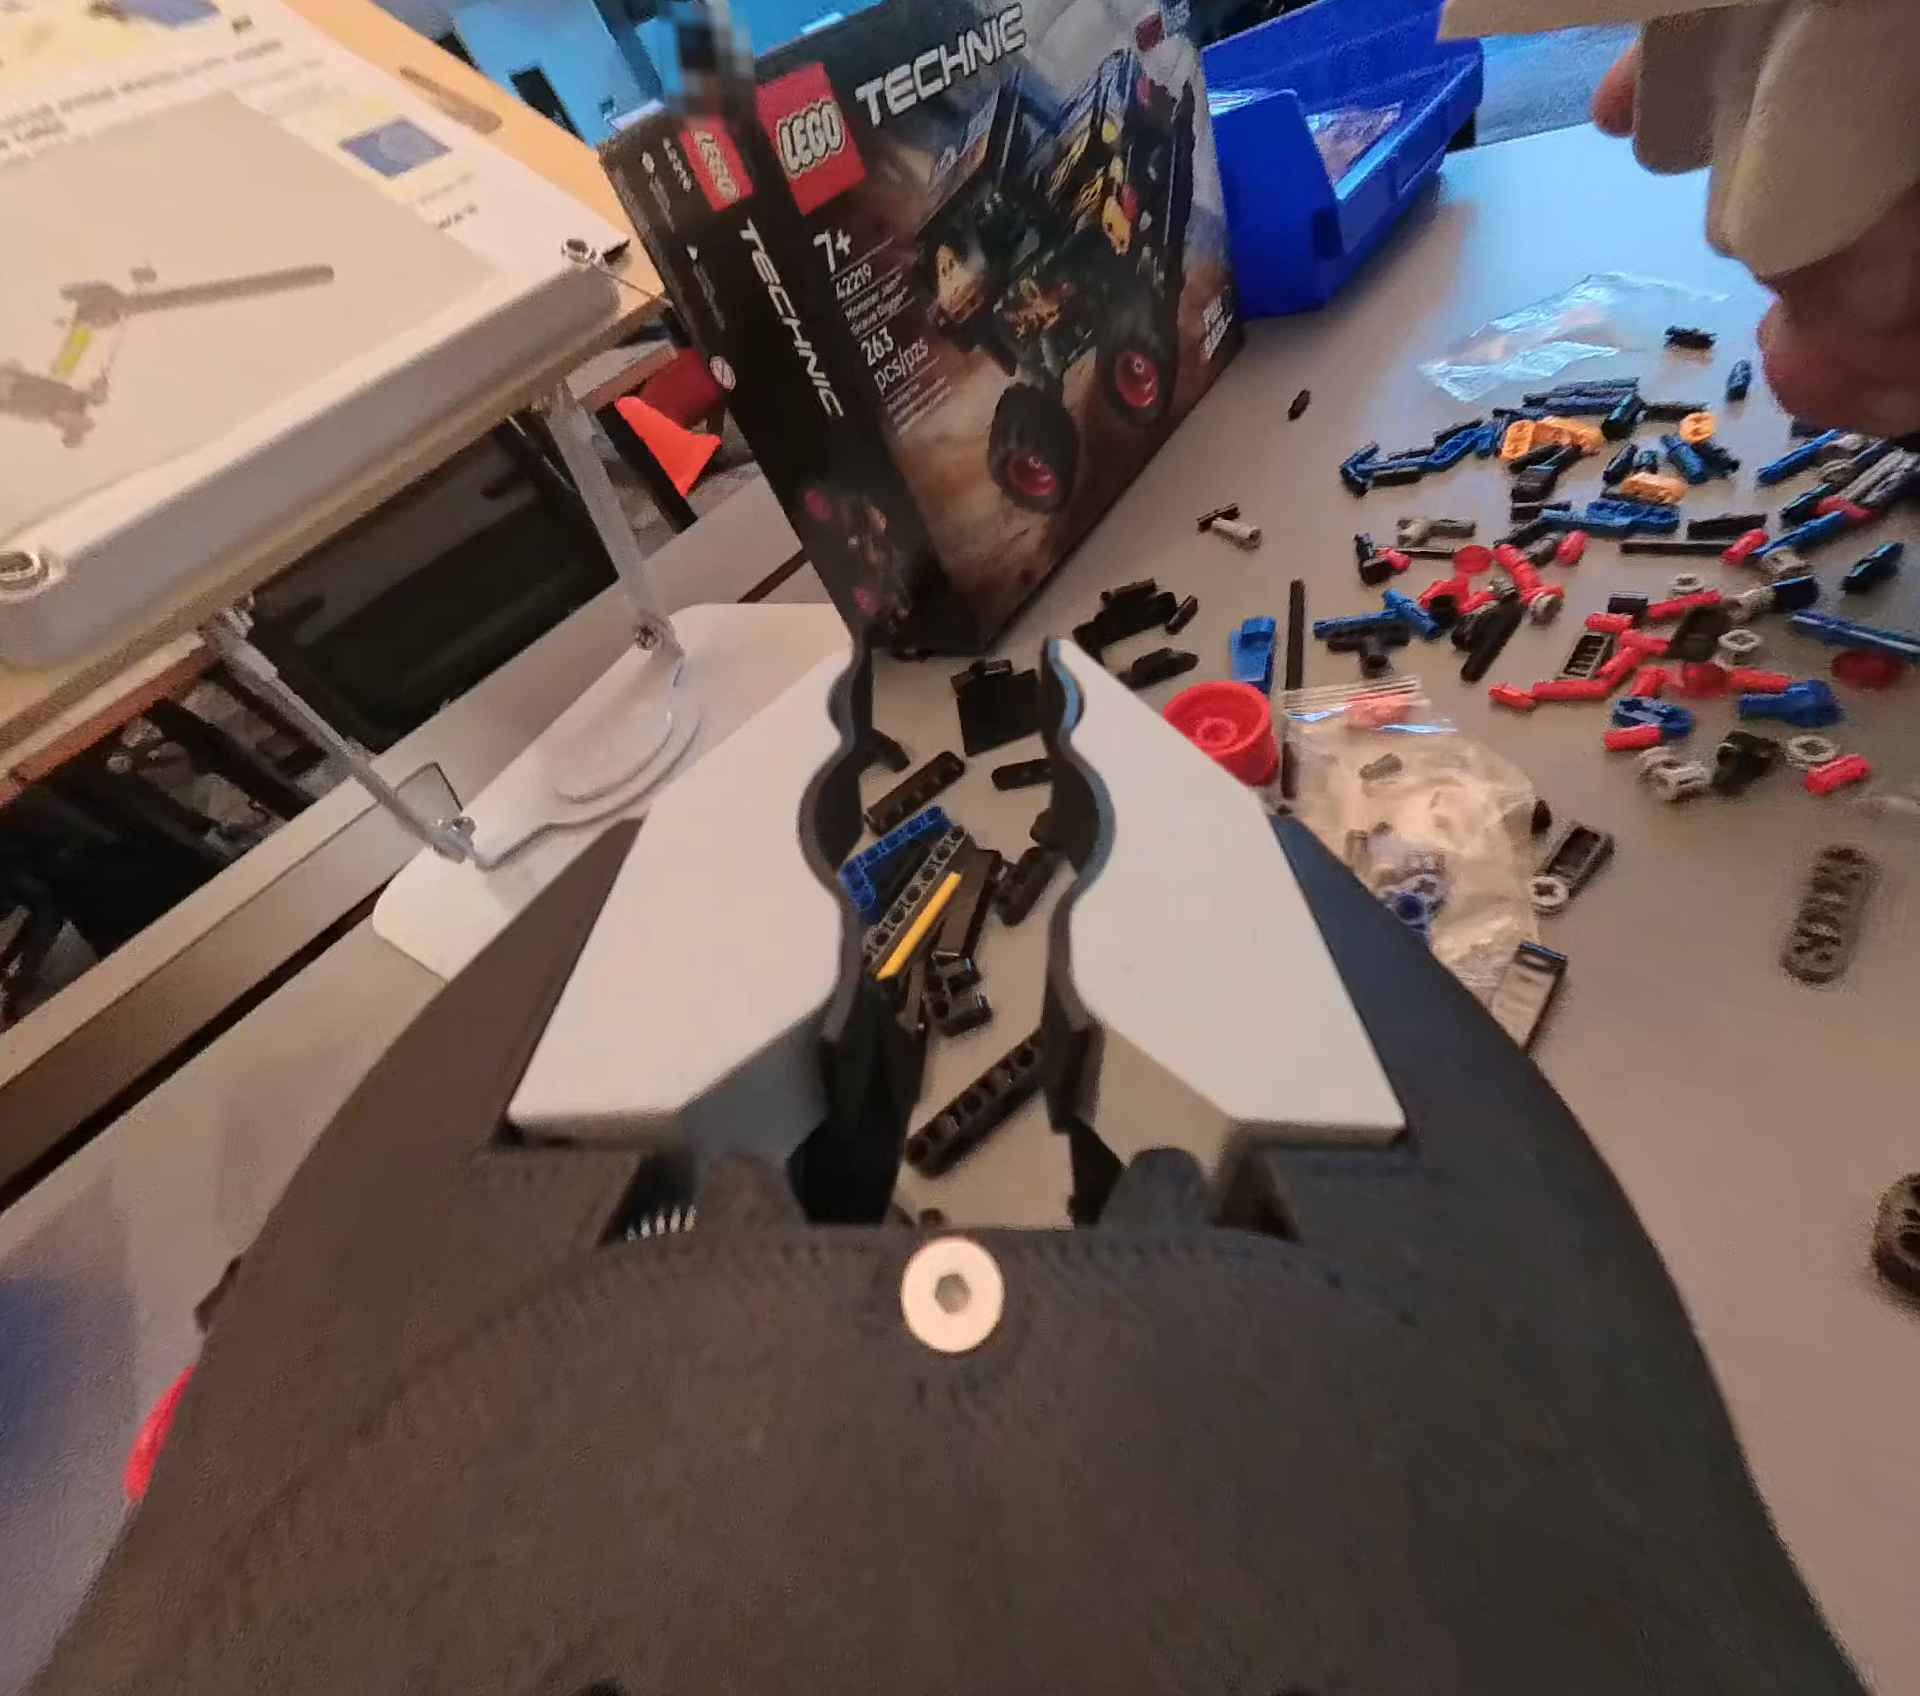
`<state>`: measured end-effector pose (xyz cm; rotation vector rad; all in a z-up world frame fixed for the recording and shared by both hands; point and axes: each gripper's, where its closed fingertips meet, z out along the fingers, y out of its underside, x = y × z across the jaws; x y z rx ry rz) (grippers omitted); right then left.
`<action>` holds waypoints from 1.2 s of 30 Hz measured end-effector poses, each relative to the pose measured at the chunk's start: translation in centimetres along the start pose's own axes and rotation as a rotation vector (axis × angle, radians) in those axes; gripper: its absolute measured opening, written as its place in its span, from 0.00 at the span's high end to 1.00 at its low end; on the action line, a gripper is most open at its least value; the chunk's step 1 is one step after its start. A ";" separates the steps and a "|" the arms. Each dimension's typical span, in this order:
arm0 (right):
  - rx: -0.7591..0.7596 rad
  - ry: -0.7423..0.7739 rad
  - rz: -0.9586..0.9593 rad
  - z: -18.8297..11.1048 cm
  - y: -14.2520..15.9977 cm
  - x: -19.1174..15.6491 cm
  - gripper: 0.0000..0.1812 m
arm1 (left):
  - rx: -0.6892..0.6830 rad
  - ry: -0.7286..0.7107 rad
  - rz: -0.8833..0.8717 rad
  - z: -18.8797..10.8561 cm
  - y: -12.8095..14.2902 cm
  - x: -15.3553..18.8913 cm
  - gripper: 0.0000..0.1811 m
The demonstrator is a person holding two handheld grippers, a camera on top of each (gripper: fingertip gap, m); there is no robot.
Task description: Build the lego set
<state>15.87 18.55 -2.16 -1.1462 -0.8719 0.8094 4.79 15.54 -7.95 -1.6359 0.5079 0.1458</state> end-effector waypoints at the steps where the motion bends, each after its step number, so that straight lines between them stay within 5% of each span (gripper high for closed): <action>1: -0.003 -0.002 0.017 0.0 0.2 0.0 0.91 | 0.009 0.001 -0.017 -0.2 -0.1 0.0 0.83; 23: -0.112 -0.100 -0.054 1.4 1.9 -3.3 0.82 | 0.037 0.012 -0.059 -0.5 -1.1 -0.1 0.80; 29: -0.108 -0.174 -0.070 5.6 -0.3 -6.2 0.79 | 0.019 0.047 -0.079 0.6 -0.7 0.5 0.80; 33: -0.152 -0.249 -0.129 9.3 1.1 -7.4 0.75 | 0.059 -0.015 -0.069 -0.1 -1.7 -1.3 0.82; 36: -0.110 -0.258 -0.177 9.2 2.6 -7.7 0.80 | 0.028 -0.013 -0.107 -0.3 -1.0 -1.7 0.78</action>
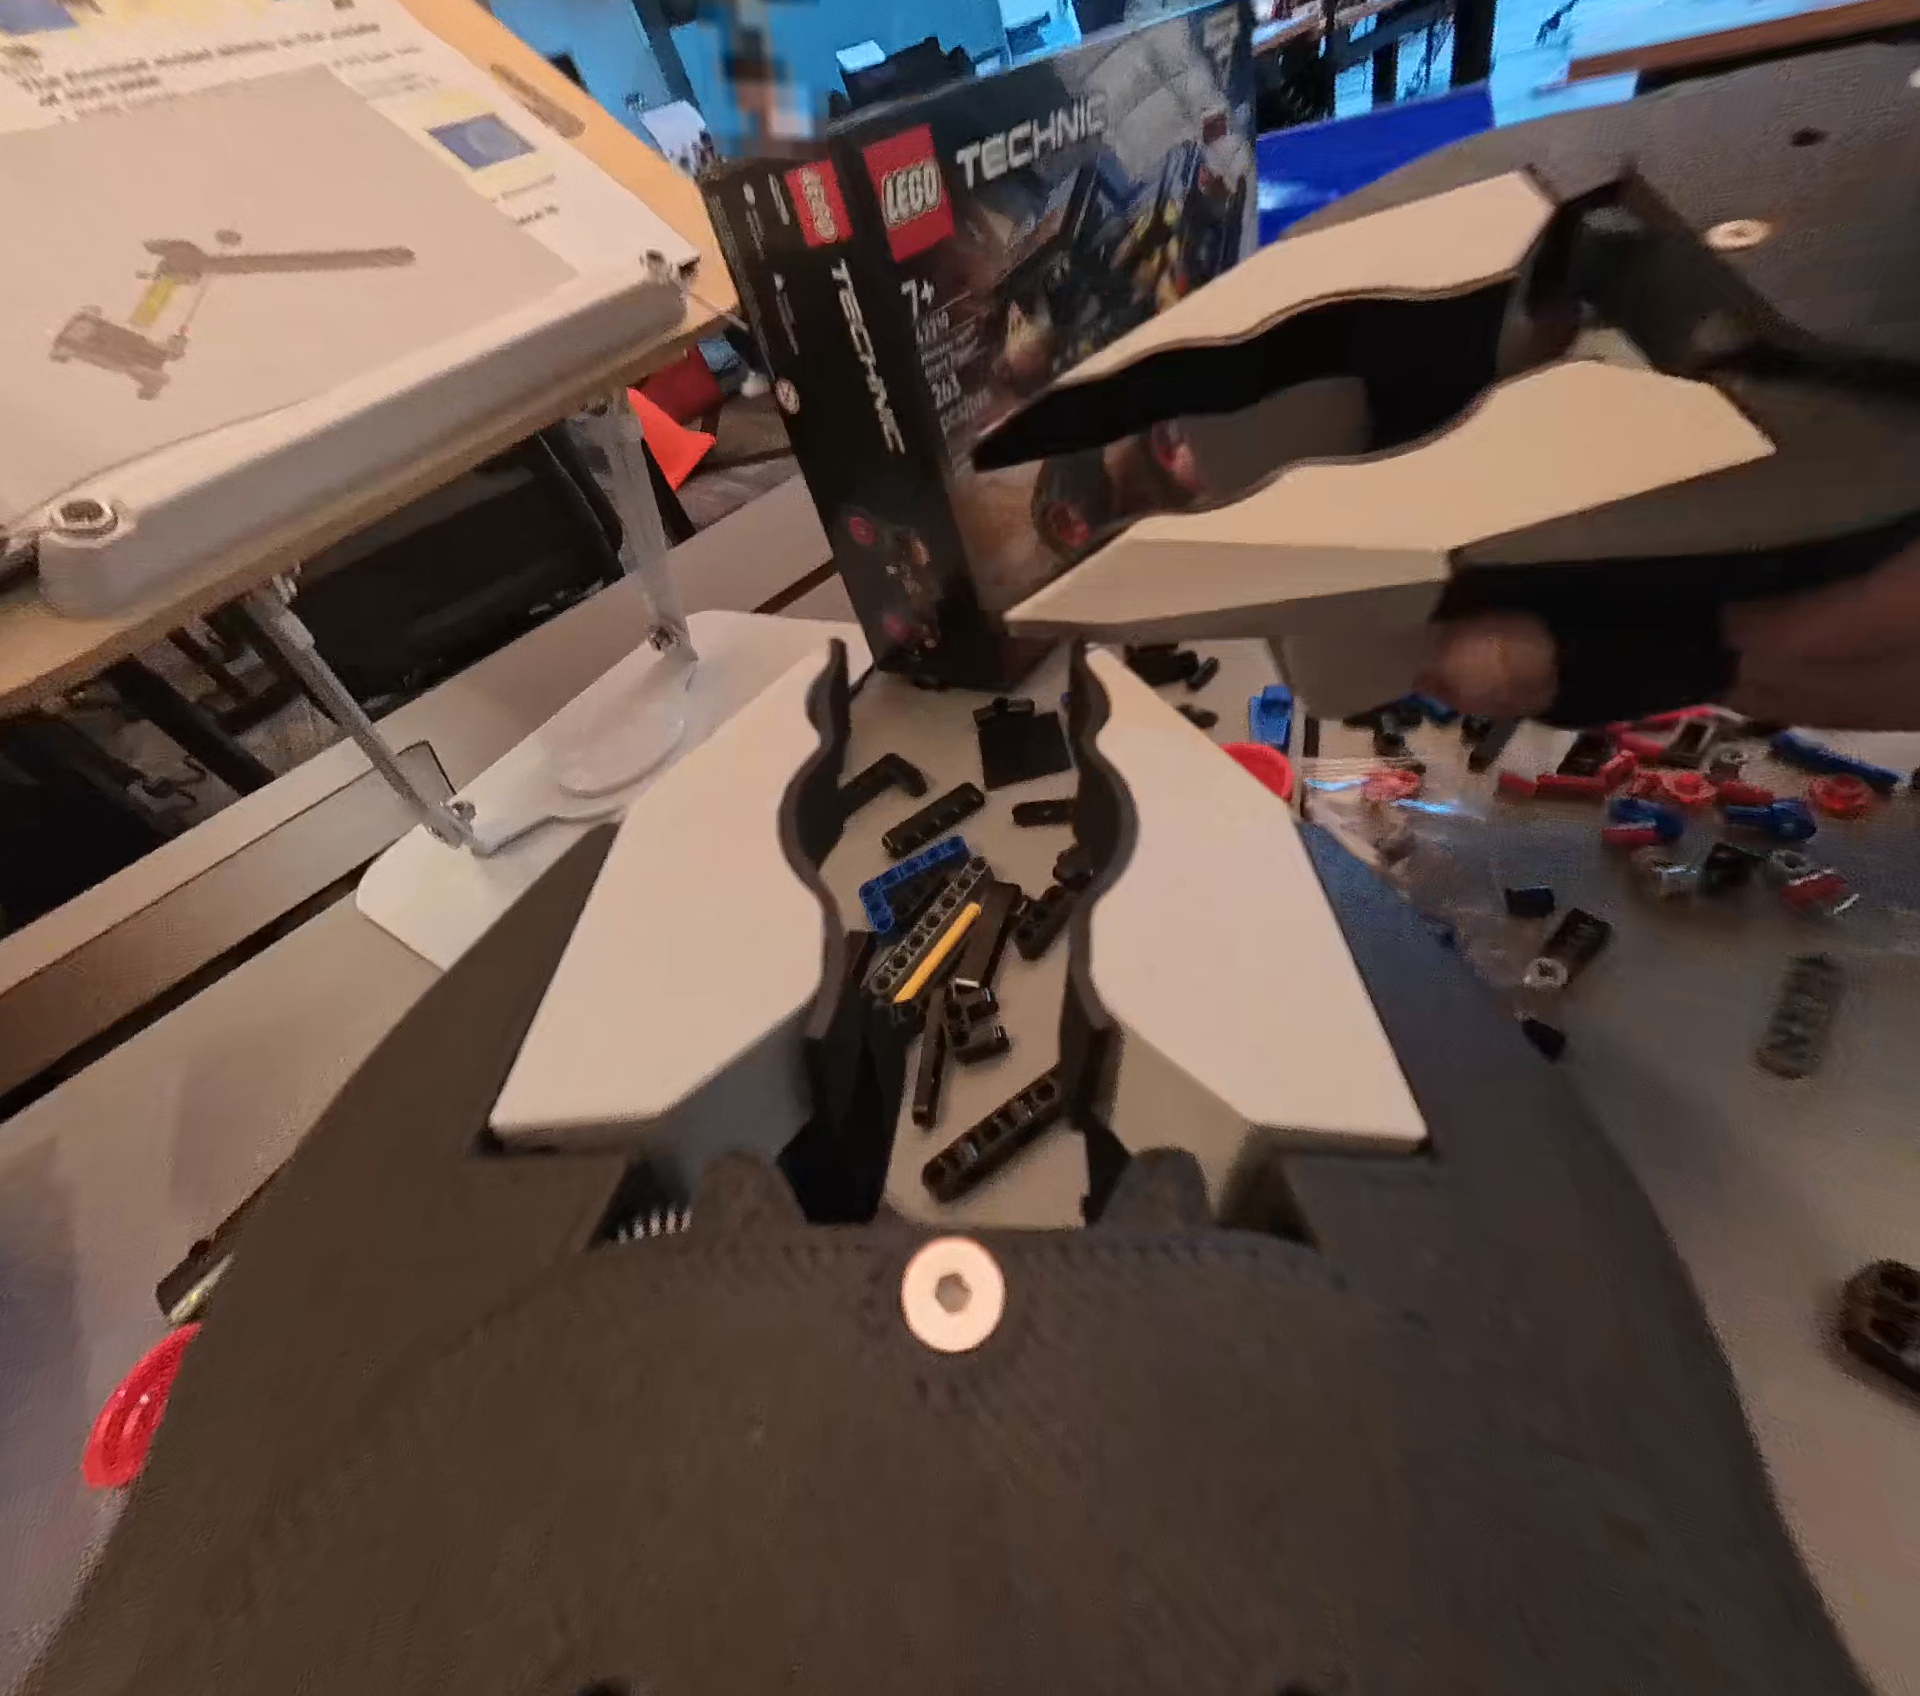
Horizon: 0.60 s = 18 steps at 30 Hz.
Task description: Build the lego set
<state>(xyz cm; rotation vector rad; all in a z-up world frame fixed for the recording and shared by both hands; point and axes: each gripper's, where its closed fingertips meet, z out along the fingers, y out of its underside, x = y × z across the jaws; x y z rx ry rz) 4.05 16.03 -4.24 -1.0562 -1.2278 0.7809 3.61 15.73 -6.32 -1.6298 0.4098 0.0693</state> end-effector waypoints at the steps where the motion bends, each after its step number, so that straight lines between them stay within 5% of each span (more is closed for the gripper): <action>1: -0.004 -0.009 -0.015 -0.3 0.3 -0.3 0.81 | -0.018 -0.008 -0.007 0.1 0.4 -0.2 0.80; 8: -0.028 -0.009 0.013 -1.5 0.9 1.0 0.78 | -0.062 -0.012 -0.084 0.4 1.5 -1.7 0.80; 18: -0.132 -0.024 -0.021 -3.0 3.5 2.3 0.81 | -0.219 0.157 0.162 -1.3 4.7 -1.3 0.81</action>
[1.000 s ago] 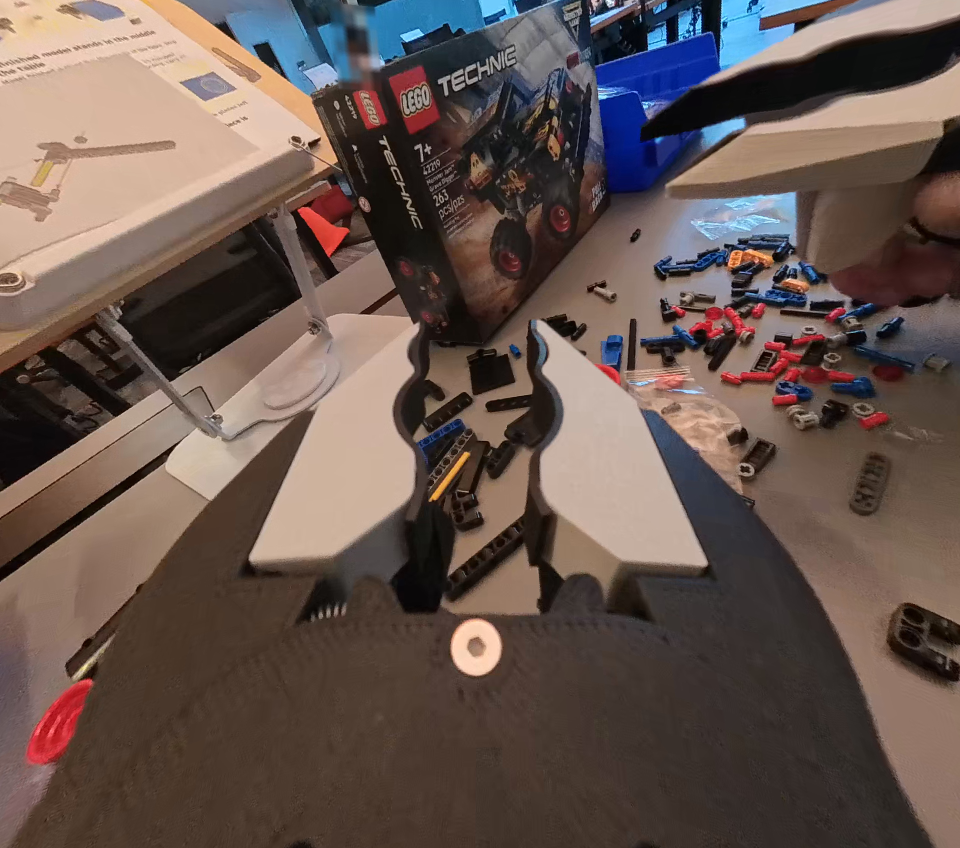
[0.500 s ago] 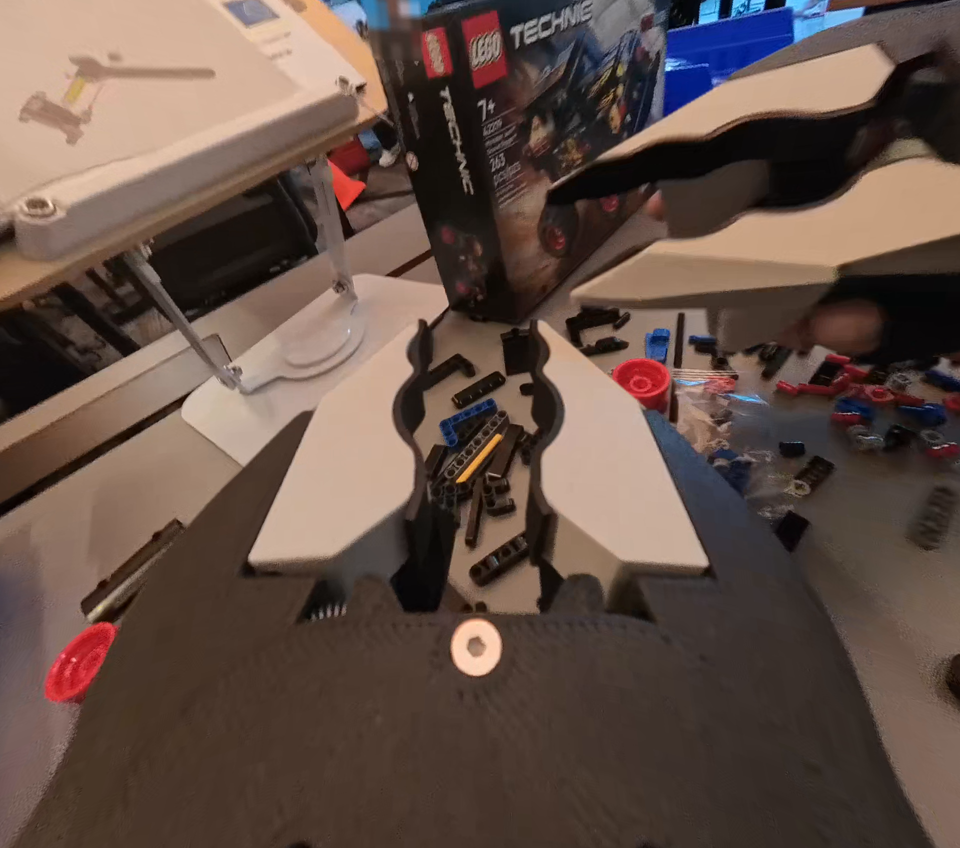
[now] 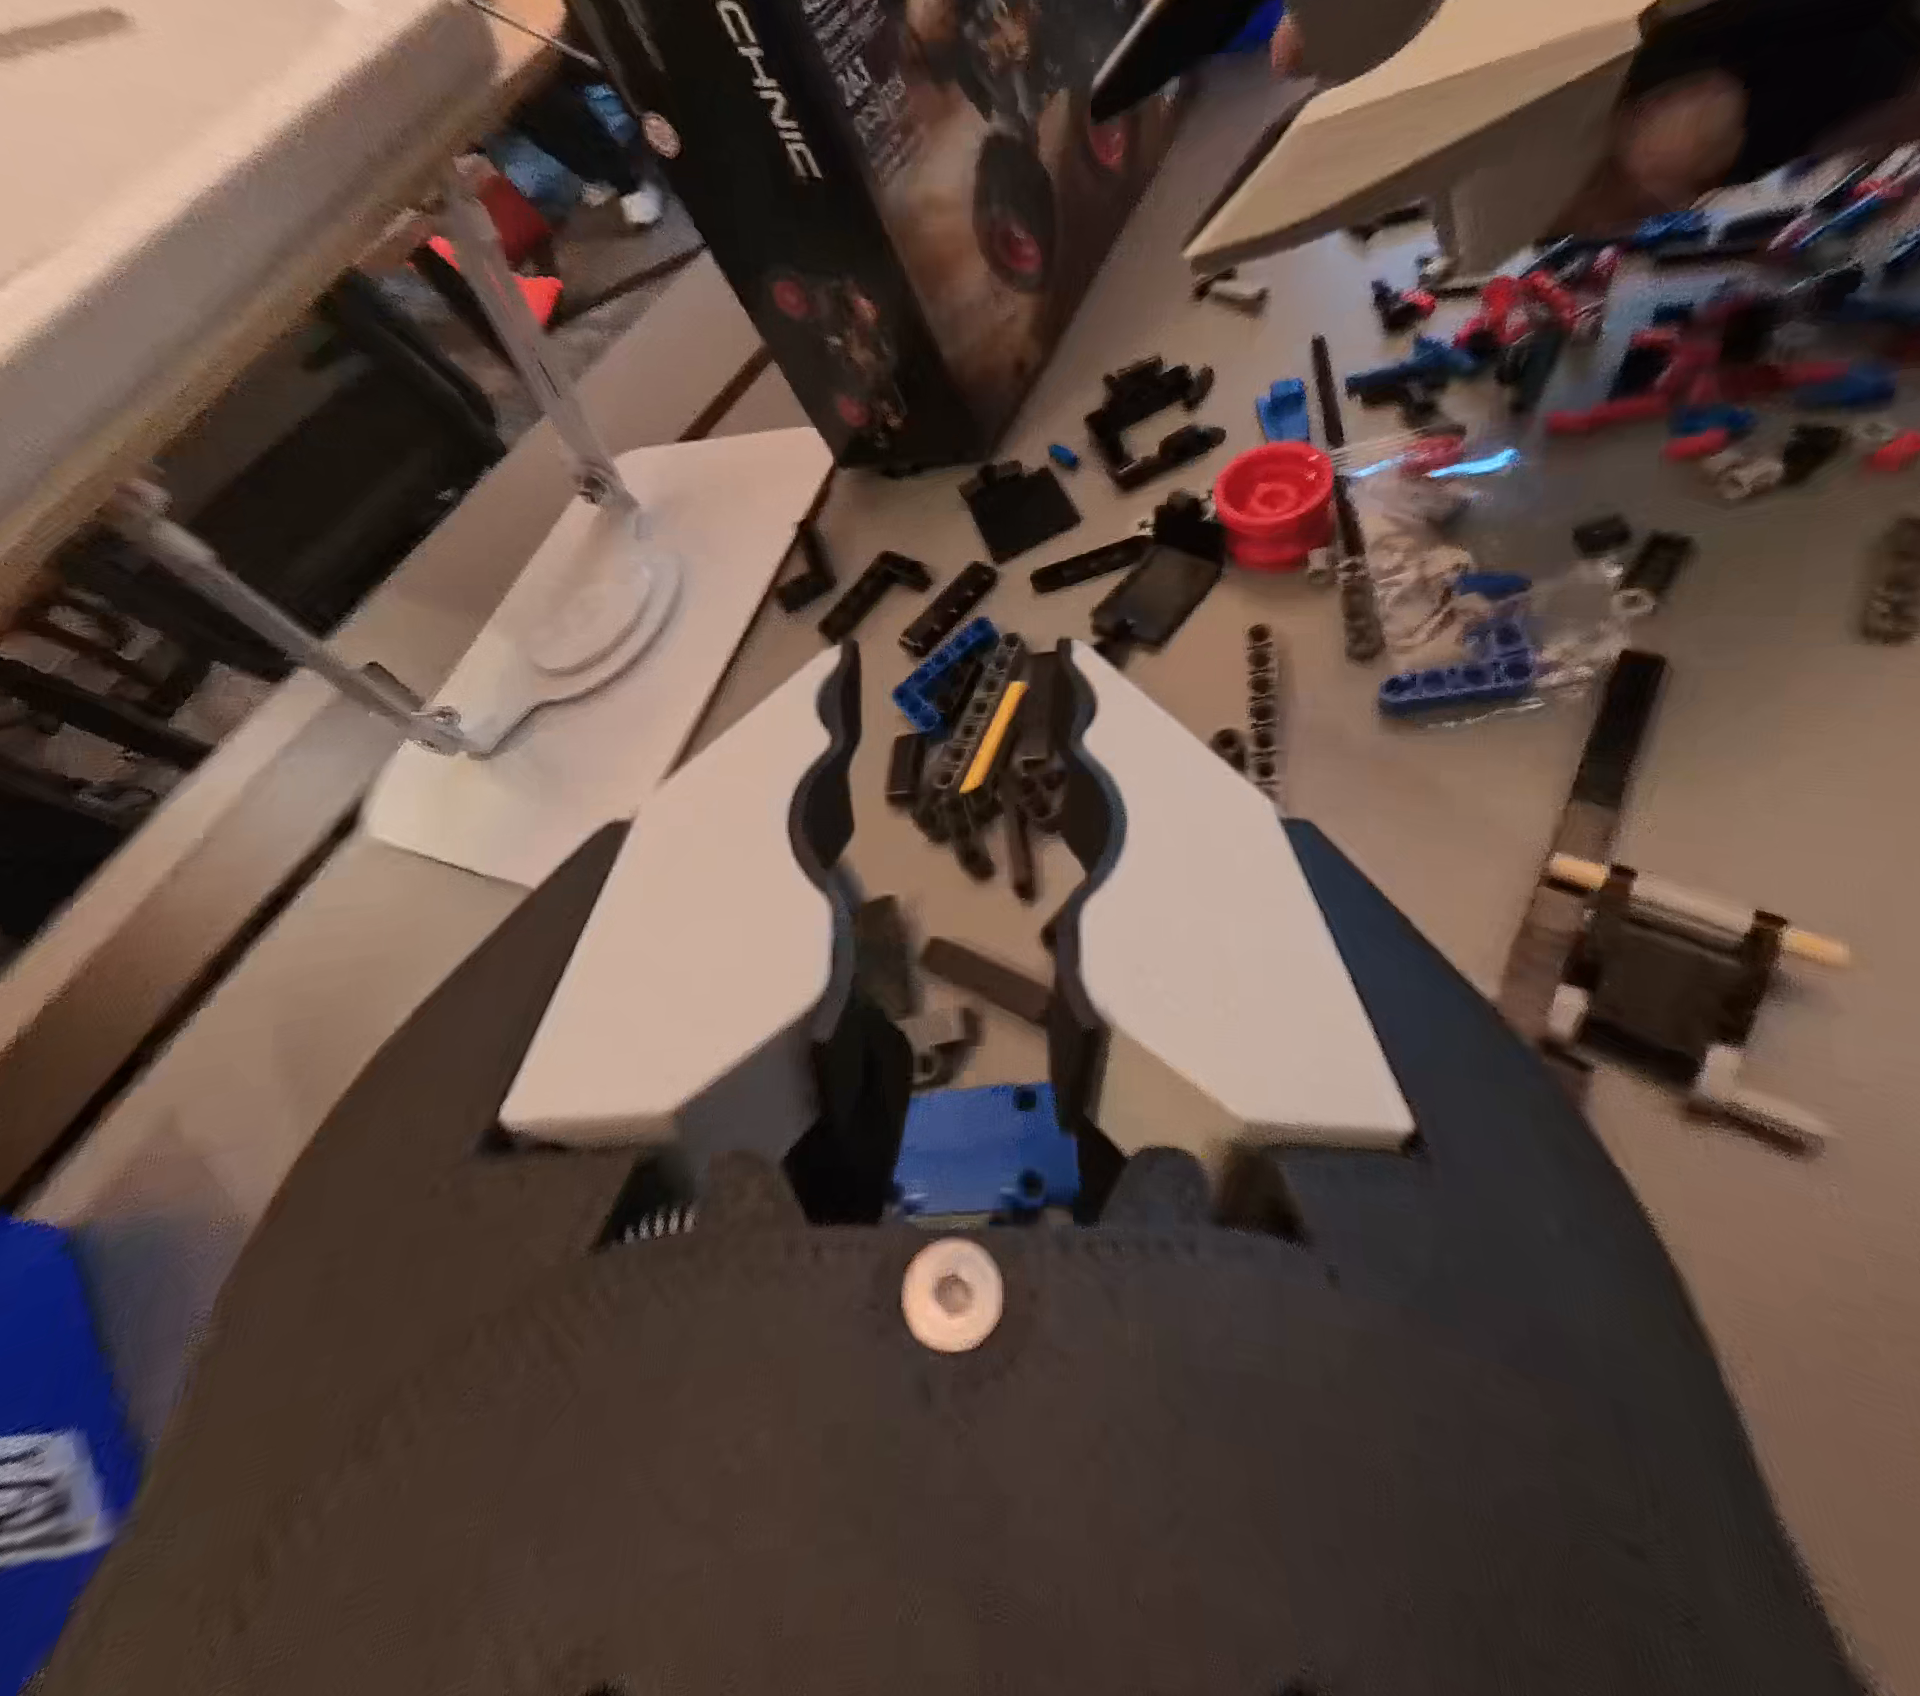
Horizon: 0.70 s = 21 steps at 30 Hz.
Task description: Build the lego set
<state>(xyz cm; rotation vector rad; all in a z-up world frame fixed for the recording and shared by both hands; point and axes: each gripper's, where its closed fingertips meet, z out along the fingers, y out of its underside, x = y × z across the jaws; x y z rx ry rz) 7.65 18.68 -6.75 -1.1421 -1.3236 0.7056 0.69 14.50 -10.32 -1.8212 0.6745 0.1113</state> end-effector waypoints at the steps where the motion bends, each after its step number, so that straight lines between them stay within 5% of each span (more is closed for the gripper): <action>1: -0.006 -0.015 -0.011 0.0 0.1 -0.3 0.82 | -0.005 -0.022 0.040 -0.1 -0.1 -0.2 0.81; 15: -0.108 -0.341 -0.061 -0.5 1.6 -6.2 0.92 | -0.047 0.344 0.118 -3.1 2.2 6.5 0.84; 21: -0.176 -0.596 -0.051 -1.9 2.4 -11.1 0.89 | -0.169 0.602 0.074 -5.5 4.7 10.5 0.76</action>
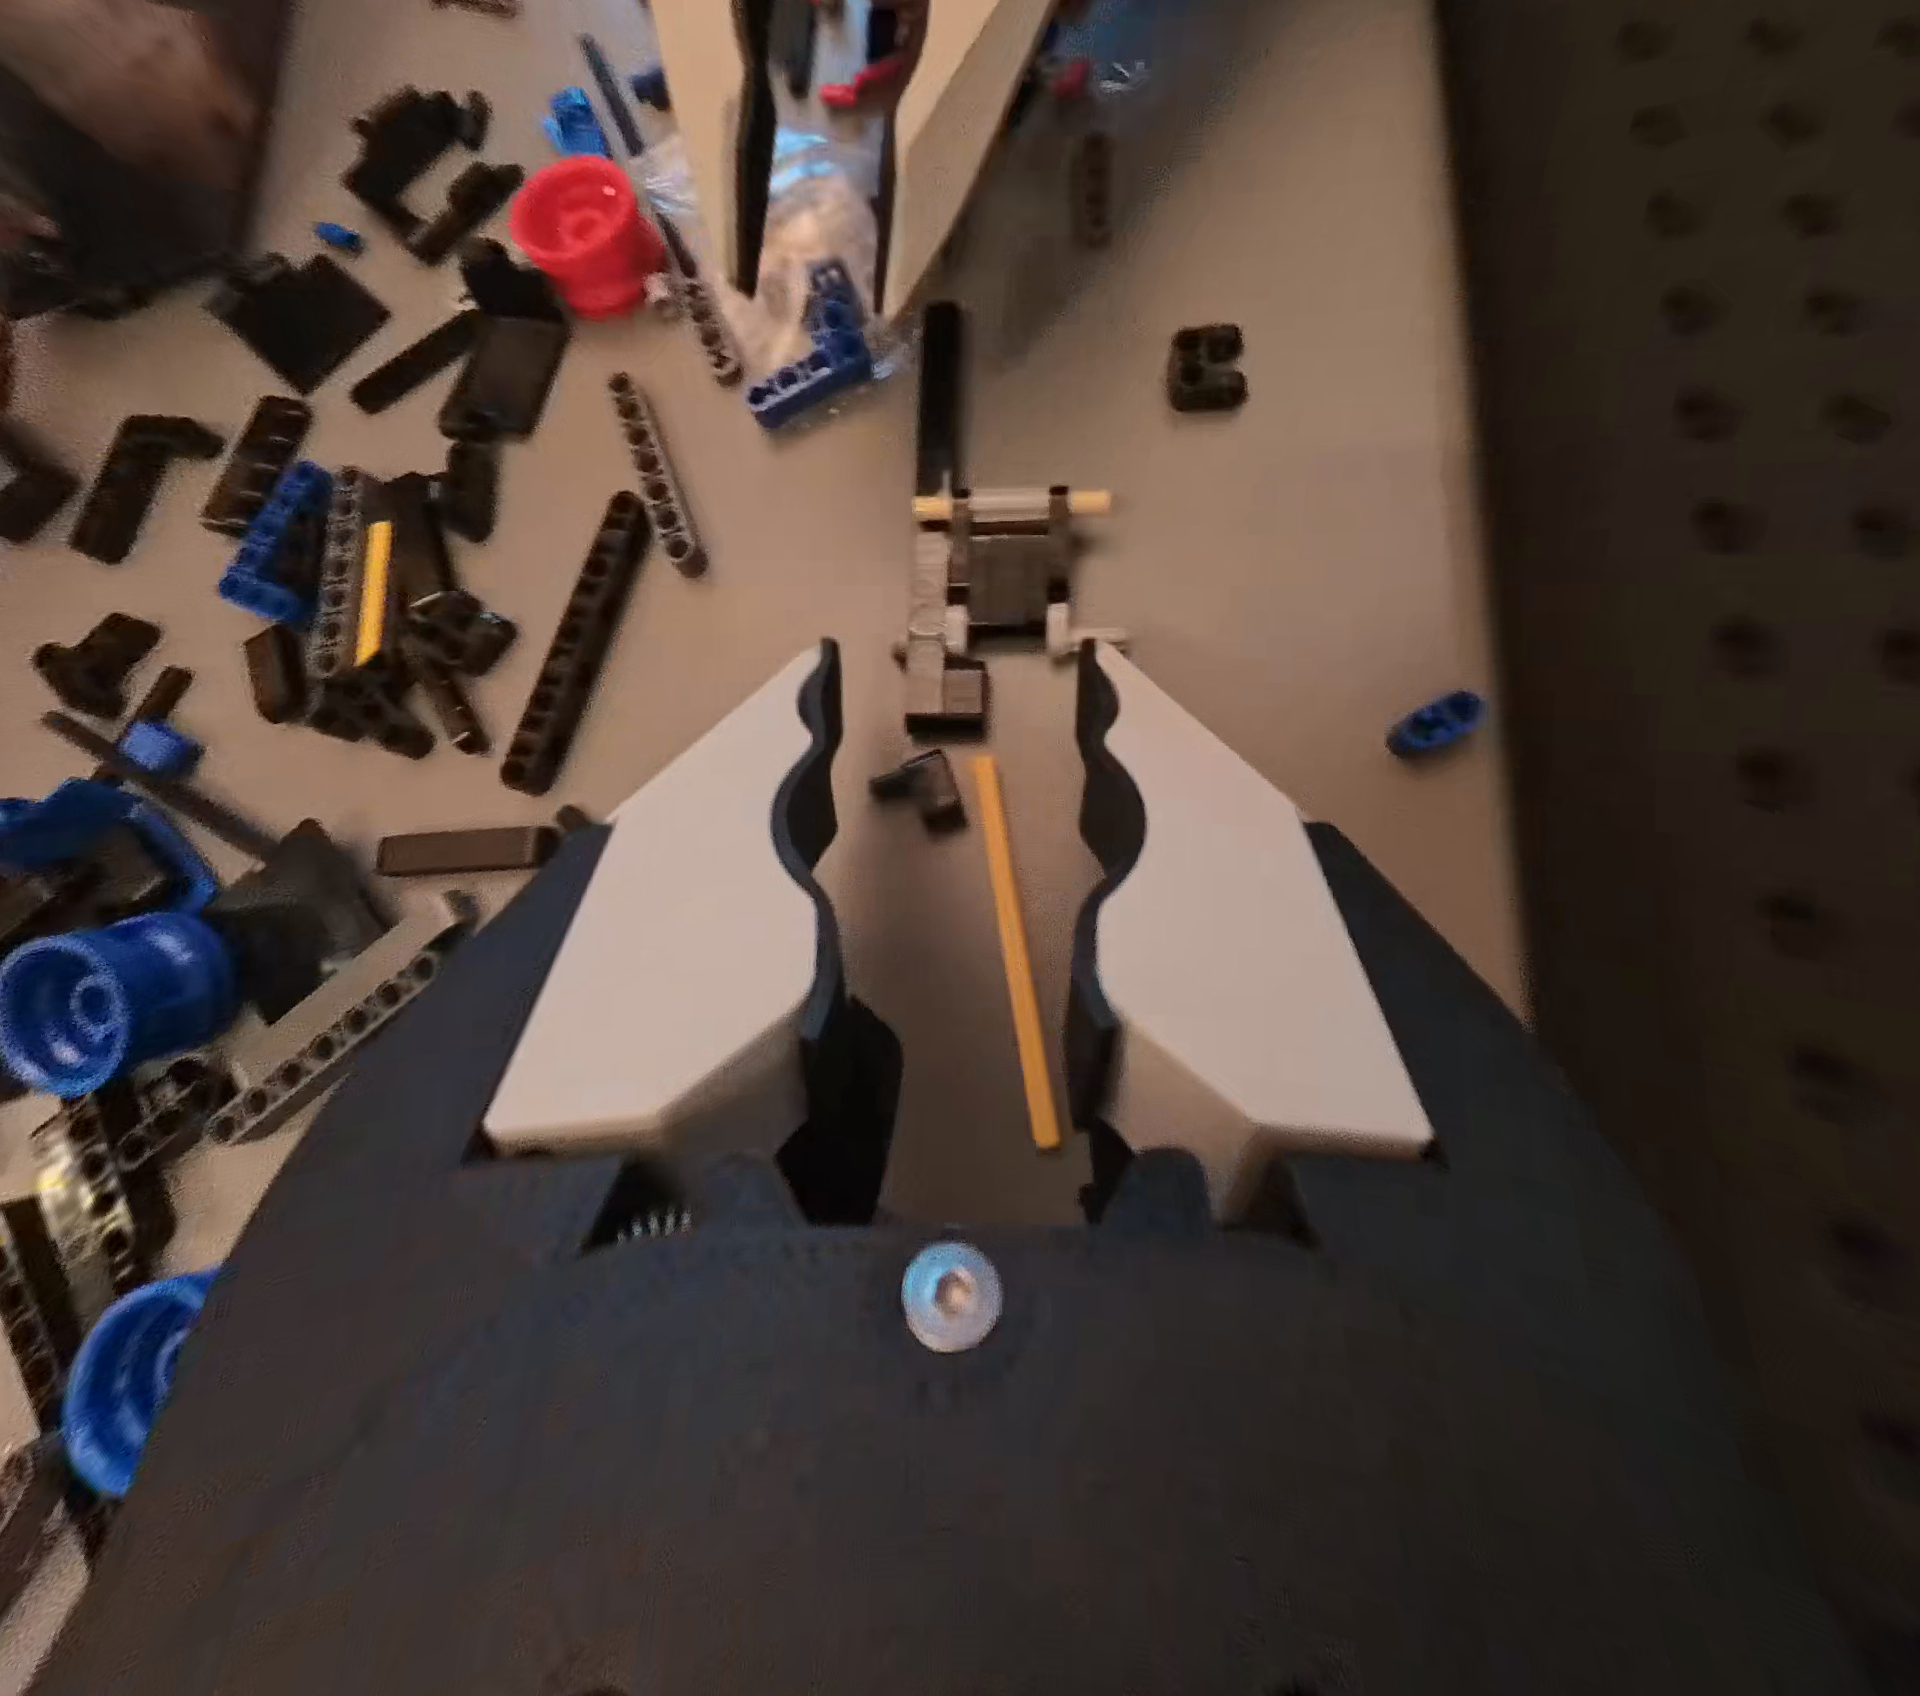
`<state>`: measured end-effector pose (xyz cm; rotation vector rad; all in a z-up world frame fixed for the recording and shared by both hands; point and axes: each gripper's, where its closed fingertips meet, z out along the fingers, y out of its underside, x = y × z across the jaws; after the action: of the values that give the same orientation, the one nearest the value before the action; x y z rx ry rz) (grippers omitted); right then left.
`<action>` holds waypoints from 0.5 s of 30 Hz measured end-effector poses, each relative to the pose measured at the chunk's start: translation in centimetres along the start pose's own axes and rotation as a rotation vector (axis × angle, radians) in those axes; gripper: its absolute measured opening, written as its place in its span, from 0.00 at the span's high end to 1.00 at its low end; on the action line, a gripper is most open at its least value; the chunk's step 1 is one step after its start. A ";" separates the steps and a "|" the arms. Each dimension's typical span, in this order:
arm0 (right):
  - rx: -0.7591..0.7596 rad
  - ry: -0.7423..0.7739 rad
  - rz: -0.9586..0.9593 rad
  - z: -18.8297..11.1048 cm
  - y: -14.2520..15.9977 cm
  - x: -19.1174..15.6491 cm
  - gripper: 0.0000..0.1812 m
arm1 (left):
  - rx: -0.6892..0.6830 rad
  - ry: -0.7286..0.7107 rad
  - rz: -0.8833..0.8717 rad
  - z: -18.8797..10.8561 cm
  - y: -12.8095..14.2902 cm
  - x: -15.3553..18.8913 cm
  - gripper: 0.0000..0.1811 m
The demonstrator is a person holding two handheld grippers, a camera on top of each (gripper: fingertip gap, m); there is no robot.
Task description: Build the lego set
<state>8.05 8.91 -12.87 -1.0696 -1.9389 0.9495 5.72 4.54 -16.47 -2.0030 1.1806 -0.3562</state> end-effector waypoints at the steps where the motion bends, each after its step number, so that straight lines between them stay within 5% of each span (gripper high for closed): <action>1: -0.025 -0.028 -0.009 0.3 0.3 -0.6 0.88 | -0.010 0.021 0.004 0.2 0.0 0.5 0.75; 15: -0.156 -0.132 -0.049 1.9 2.1 -3.3 0.84 | -0.058 0.037 0.009 1.2 0.5 0.8 0.83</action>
<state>8.53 6.27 -16.33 -1.0641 -2.1677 0.8725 6.49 4.35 -17.79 -2.0486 1.2353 -0.3599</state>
